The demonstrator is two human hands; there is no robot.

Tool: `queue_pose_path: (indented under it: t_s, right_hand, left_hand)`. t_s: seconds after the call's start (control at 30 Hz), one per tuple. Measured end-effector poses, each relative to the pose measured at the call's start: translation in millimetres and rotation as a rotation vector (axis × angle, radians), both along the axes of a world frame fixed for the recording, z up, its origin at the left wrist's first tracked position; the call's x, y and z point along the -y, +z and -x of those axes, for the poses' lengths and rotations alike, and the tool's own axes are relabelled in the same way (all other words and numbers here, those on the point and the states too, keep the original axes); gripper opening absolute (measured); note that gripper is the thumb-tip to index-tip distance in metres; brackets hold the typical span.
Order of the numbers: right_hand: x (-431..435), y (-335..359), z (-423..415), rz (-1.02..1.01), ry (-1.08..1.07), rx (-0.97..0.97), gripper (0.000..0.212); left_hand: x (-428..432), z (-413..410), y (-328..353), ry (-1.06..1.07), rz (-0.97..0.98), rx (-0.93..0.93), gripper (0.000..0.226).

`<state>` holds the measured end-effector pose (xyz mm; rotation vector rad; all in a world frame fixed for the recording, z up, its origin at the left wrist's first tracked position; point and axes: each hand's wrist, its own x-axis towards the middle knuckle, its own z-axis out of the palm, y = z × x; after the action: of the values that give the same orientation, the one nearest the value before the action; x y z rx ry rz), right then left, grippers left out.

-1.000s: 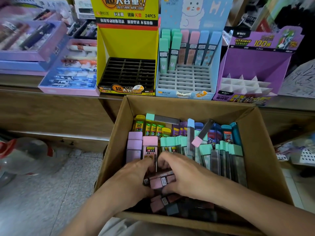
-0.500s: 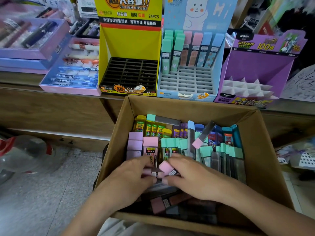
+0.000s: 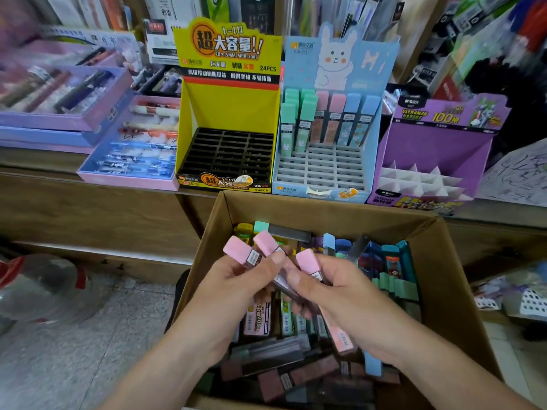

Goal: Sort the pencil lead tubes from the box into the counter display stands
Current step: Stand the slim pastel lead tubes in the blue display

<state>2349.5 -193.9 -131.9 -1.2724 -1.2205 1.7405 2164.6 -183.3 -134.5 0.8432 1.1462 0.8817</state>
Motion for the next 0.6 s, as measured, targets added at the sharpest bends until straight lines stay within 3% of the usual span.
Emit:
queue_pose_path:
  t_s: [0.27,0.47,0.6]
  right_hand:
    - [-5.2,4.1,3.5,0.124,-0.102,-0.115,0.037]
    - [-23.3,13.9,-16.7,-0.062,-0.095,0.208,0.054]
    - [-38.0,27.8,-23.9,-0.205,-0.126,0.301,0.047]
  left_hand:
    - [-17.2,-8.0,8.4,0.122,0.063,0.131,0.037]
    - [-38.9,11.9,5.2,0.108,0.017,0.132,0.04]
    - [-48.5,19.5,9.6,-0.021,-0.05,0.113,0.042]
